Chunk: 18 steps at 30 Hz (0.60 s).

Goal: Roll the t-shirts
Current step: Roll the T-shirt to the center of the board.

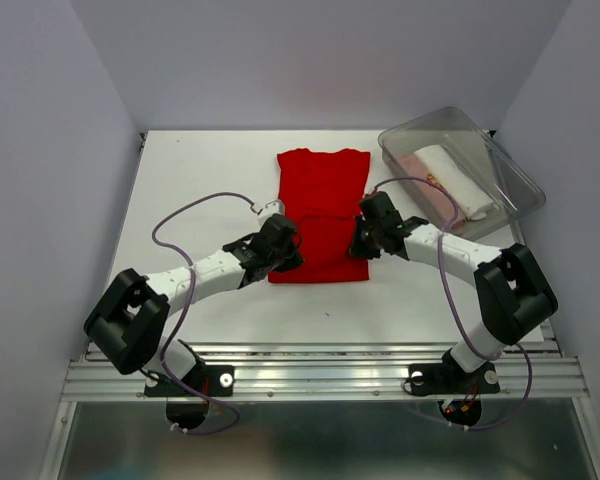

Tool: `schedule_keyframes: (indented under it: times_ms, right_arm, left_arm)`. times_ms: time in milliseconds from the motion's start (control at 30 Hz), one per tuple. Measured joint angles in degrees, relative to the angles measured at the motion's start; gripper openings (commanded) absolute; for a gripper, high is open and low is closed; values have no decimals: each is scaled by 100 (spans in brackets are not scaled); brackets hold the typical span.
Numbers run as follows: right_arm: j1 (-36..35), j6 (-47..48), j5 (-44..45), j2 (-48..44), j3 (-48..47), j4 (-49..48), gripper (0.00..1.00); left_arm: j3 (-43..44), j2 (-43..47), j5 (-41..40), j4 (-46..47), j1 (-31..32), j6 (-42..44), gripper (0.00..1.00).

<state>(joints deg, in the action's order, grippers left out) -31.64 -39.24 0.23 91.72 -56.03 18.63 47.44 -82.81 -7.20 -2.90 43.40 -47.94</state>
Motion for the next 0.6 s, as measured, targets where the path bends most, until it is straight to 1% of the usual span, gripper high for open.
schedule_keyframes:
  times_ms: [167, 267, 467, 600]
  right_arm:
    - [-96, -138, -337, -9, -7, -295, 12]
    - [-144, -173, -437, 131, -92, -396, 12]
    - [-146, -192, -313, 570, -275, -479, 12]
    - [-144, -192, -216, 859, -350, -518, 12]
  left_arm:
    - [-282, 210, -114, 28, 0, -79, 20]
    - [-304, 245, -142, 9, 0, -83, 21]
    - [-304, 160, -66, 101, 0, -85, 22]
    - [-282, -151, -42, 138, 0, -79, 23]
